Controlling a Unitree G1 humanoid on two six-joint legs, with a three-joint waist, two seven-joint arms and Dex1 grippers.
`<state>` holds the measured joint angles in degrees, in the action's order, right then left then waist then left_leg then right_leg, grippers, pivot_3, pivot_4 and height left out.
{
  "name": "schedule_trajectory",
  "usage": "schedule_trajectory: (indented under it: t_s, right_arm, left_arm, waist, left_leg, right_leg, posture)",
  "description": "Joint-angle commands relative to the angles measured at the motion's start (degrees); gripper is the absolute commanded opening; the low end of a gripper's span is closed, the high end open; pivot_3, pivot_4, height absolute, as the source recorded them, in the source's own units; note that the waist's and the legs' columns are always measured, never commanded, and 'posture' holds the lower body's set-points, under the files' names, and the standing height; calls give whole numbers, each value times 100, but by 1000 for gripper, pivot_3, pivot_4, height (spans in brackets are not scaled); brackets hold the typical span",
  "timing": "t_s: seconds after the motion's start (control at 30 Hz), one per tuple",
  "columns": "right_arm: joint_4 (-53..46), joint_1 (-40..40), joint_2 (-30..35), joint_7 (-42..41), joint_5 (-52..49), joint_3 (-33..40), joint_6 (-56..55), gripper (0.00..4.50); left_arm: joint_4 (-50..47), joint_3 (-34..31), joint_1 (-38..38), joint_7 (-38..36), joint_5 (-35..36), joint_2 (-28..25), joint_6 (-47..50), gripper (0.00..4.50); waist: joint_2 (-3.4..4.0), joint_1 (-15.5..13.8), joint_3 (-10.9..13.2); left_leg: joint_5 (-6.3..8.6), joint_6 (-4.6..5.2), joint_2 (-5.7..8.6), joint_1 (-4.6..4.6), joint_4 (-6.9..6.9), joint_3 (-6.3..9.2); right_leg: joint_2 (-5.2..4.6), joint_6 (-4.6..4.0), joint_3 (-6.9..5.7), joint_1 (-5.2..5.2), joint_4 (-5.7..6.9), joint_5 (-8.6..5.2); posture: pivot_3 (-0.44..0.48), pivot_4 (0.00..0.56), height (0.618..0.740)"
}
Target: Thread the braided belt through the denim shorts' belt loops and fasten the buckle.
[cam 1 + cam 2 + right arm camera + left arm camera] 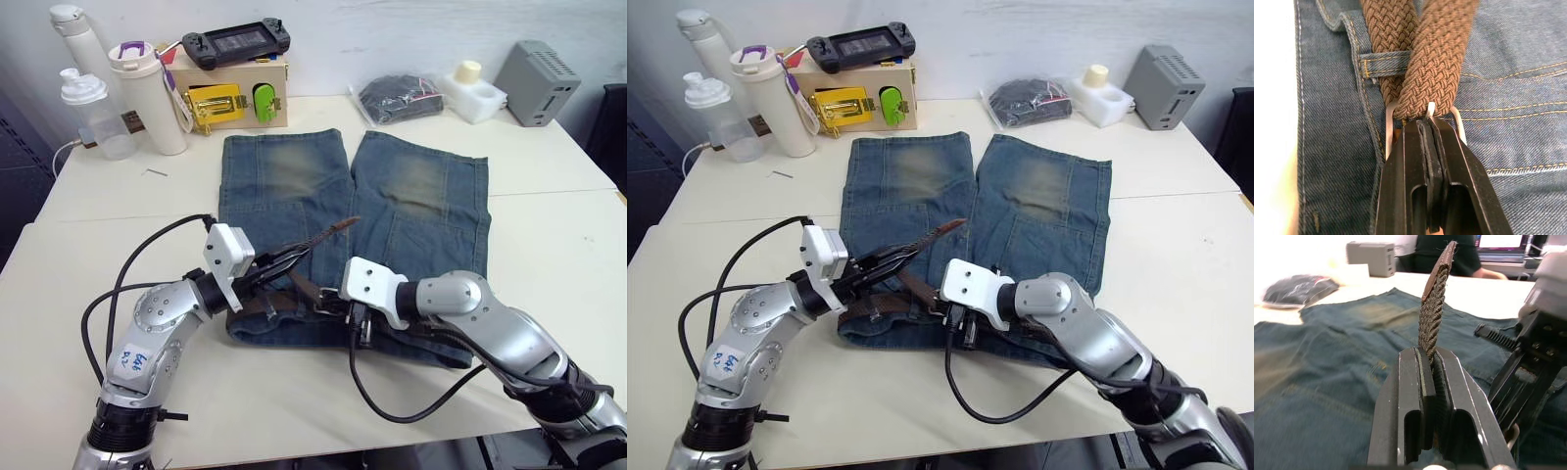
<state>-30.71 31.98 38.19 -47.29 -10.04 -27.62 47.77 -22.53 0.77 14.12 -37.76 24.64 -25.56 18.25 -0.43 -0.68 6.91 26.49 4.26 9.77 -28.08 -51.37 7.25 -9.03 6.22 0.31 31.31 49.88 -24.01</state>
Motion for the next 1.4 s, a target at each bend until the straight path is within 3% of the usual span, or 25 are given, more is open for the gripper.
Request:
schedule_trajectory:
  t_s: [0.03, 0.27, 0.4, 0.53, 0.83, 1.13, 1.27, 1.4]
  right_arm:
    - [336, 64, 118, -240, 146, -470, 282, 32]
    - [713, 819, 167, -1053, 334, -1633, 763, 32]
    - [1352, 1325, -276, -1220, 354, -1791, 880, 32]
    - [1602, 1503, -408, -1568, 398, -1972, 735, 32]
    - [1593, 1114, -368, -2092, 748, -2417, 280, 32]
    - [1450, 811, -433, -2247, 857, -2382, 341, 32]
    - [1382, 726, -442, -2218, 900, -2358, 418, 32]
    - [1375, 659, -452, -2120, 976, -2269, 465, 32]
  left_arm:
    - [-82, 2, 151, -85, 8, 19, -145, 0]
    - [193, 206, 654, -350, 30, 130, -197, 0]
    - [319, 307, 846, -531, 60, 190, -228, 0]
    - [588, 309, 1131, -737, 101, 245, -271, 0]
    - [2559, 396, 2690, -2038, 113, 376, -680, 0]
    - [4687, 834, 4508, -3138, -292, 1339, -1562, 0]
    - [4995, 817, 5015, -3342, -340, 1799, -1780, 0]
    - [5019, 831, 4928, -3482, -455, 1899, -1873, 0]
  waist:
    - [1, 17, -1]
    - [-4, 76, -41]
    - [-14, 84, -52]
    - [-17, 94, -59]
    - [-35, 93, -89]
    - [-64, 52, -125]
    - [-64, 58, -125]
    - [-64, 53, -126]
  left_leg:
    - [0, 0, 0, 0, 2, 0]
    - [0, 0, 0, 6, 5, 1]
    - [2, 1, 0, 82, 38, 6]
    - [3, 1, -2, 93, 39, 8]
    - [4, -2, -3, 95, 39, 9]
    - [4, -1, 4, 92, 29, 30]
    - [4, -1, 4, 90, 31, 32]
    - [4, -1, 4, 90, 32, 35]
  right_leg:
    - [0, 0, 0, 0, 0, 0]
    - [-2, 0, -2, -3, -2, 0]
    - [-6, 0, -9, -75, -24, 0]
    - [-3, 0, -12, -84, -27, 0]
    - [-4, 0, -15, -85, -27, 0]
    - [-4, 0, -18, -102, -39, 0]
    - [-5, 0, -17, -105, -45, 0]
    - [-6, 0, -17, -104, -45, 0]
  posture:
    - [0, 150, 646]
    - [0, 150, 646]
    - [0, 150, 646]
    - [0, 150, 646]
    - [0, 150, 646]
    - [0, 150, 646]
    - [0, 150, 646]
    - [0, 150, 646]
